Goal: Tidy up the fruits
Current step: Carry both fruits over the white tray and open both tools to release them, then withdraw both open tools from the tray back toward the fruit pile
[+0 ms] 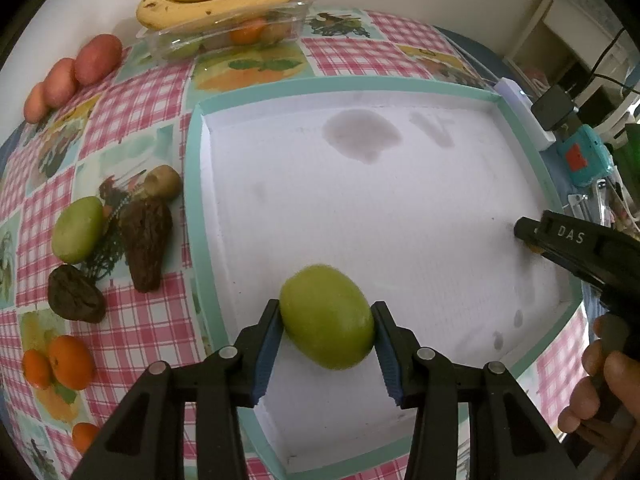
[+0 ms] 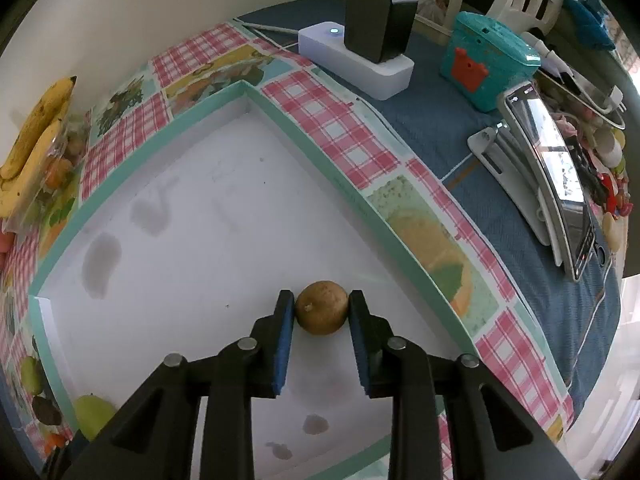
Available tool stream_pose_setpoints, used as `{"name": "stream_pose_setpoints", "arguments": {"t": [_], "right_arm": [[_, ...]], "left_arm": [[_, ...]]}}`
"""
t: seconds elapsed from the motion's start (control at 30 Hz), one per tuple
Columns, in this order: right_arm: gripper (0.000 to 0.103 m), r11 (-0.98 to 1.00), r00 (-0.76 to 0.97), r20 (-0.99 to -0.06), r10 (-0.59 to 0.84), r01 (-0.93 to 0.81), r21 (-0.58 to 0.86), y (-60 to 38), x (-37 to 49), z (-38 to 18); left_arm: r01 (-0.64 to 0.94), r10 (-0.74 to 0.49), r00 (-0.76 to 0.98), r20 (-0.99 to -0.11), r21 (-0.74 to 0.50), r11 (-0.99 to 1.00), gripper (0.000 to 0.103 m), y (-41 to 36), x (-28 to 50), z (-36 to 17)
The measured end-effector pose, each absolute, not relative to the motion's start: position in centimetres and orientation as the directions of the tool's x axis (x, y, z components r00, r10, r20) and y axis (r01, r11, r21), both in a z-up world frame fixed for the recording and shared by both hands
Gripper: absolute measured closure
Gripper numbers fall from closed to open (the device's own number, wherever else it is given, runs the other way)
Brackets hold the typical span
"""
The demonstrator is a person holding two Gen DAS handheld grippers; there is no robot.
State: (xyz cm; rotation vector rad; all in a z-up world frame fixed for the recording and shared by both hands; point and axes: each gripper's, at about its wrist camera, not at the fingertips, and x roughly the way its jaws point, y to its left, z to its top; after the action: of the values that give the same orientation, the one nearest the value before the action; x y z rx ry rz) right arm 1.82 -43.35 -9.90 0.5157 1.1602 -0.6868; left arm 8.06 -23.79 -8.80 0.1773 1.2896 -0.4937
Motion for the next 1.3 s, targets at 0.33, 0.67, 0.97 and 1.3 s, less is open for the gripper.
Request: {"name": "stream_pose_setpoints", "arguments": {"t": [0.33, 0.67, 0.97, 1.3], "right_arm": [[0.037, 0.668, 0.234, -0.946, -0.225, 0.744, 0.026, -43.8, 1.3, -10.2], [0.022, 0.69, 0.308, -0.916, -0.258, 0.722, 0.048, -42.4, 1.5, -7.0], [0.005, 0.744, 0.333, -0.908, -0.255, 0.667, 0.036, -40.0, 1.9, -5.3], [0.005, 0.843, 0.384, -0.909, -0.163, 0.533, 0.074, -35.5, 4.1, -5.7]], "left_arm": [[0.433, -0.272, 0.242, -0.931, -0.147, 0.889, 0.025, -23.3, 7.9, -7.2], [0.4, -0.276, 0.34, -0.899, -0.127, 0.907, 0.0, -21.4, 7.0, -3.8], [0.216, -0.122, 0.413, -0.903, -0.033, 0.976, 0.0, -15.4, 9.2, -3.4], [-0.119, 0.02, 0.441, -0.897, -0.036, 0.992, 0.0, -1.4, 12.3, -3.0]]}}
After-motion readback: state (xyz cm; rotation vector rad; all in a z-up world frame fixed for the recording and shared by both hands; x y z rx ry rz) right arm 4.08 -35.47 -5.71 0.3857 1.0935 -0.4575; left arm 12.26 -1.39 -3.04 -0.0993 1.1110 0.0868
